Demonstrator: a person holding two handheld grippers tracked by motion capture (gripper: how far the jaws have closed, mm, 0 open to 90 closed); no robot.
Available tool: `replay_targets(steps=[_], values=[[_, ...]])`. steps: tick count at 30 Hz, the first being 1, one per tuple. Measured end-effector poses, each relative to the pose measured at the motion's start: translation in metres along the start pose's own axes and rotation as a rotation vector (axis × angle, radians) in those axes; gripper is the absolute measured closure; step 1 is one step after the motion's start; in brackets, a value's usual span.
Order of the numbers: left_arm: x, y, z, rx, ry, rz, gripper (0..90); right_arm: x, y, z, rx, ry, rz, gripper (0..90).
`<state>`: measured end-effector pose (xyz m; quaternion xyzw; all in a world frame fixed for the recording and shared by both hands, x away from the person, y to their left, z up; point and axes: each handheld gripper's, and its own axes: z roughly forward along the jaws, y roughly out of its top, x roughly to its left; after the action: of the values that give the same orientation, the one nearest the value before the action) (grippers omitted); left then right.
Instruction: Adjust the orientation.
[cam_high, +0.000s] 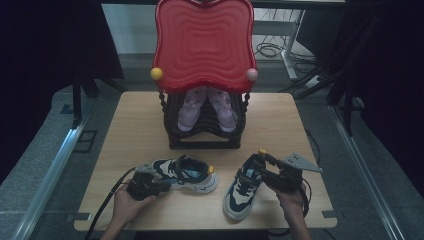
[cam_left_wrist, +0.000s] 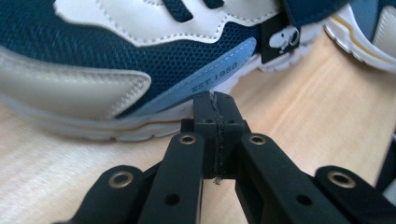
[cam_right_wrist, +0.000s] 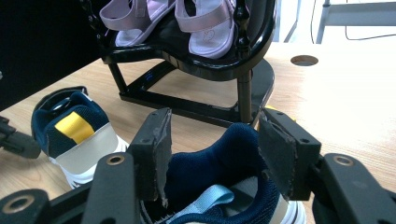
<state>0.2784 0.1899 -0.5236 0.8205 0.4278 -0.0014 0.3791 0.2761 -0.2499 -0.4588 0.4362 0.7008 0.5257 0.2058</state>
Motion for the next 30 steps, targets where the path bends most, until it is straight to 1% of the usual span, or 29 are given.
replay_targets(steps=[1, 2, 3, 4, 10, 15, 19, 21, 22, 23, 26, 27, 28, 29, 30], values=[[0.003, 0.001, 0.000, -0.016, 0.013, -0.010, 89.3, 0.000, 0.000, 0.000, 0.001, 0.000, -0.004, 45.4], [0.003, 0.001, 0.000, -0.016, 0.013, -0.010, 89.1, 0.000, 0.000, 0.000, 0.001, 0.000, -0.004, 45.4], [0.006, 0.002, 0.001, -0.028, 0.029, -0.025, 88.8, 0.000, 0.000, 0.001, 0.001, 0.000, -0.001, 45.4], [0.007, 0.003, 0.001, -0.034, 0.036, -0.028, 88.6, 0.000, 0.000, 0.001, 0.001, 0.000, -0.002, 45.4], [0.010, 0.004, 0.001, -0.045, 0.038, -0.038, 88.6, 0.002, 0.000, 0.001, 0.006, 0.005, -0.006, 45.4], [0.015, 0.005, 0.003, -0.059, 0.032, -0.057, 88.7, 0.001, -0.001, 0.003, 0.008, 0.000, -0.004, 45.4], [0.015, 0.005, 0.003, -0.063, 0.032, -0.058, 87.6, 0.002, -0.001, 0.003, 0.005, -0.002, -0.004, 45.4], [0.015, 0.005, 0.001, -0.067, 0.041, -0.048, 84.1, 0.002, -0.001, 0.003, 0.005, 0.000, -0.007, 45.3], [0.014, 0.004, 0.000, -0.068, 0.041, -0.048, 80.4, 0.003, -0.001, 0.003, 0.007, 0.000, -0.009, 45.2], [0.014, 0.004, -0.001, -0.069, 0.039, -0.047, 75.7, 0.003, -0.001, 0.003, 0.008, -0.001, -0.011, 45.1], [0.015, 0.004, -0.005, -0.074, 0.049, -0.064, 58.7, 0.002, -0.001, 0.002, 0.003, -0.003, -0.007, 45.1], [0.017, 0.003, -0.010, -0.099, 0.053, -0.079, 55.7, 0.002, 0.000, 0.002, 0.002, -0.003, -0.009, 45.1], [0.017, 0.002, -0.012, -0.121, 0.045, -0.081, 53.4, 0.002, 0.000, 0.002, 0.001, -0.003, -0.008, 45.1], [0.017, 0.002, -0.012, -0.121, 0.045, -0.081, 51.2, 0.002, 0.000, 0.002, 0.001, -0.003, -0.008, 45.1], [0.018, 0.002, -0.016, -0.143, 0.044, -0.085, 51.2, 0.002, 0.000, 0.002, 0.001, 0.000, -0.010, 45.1]])
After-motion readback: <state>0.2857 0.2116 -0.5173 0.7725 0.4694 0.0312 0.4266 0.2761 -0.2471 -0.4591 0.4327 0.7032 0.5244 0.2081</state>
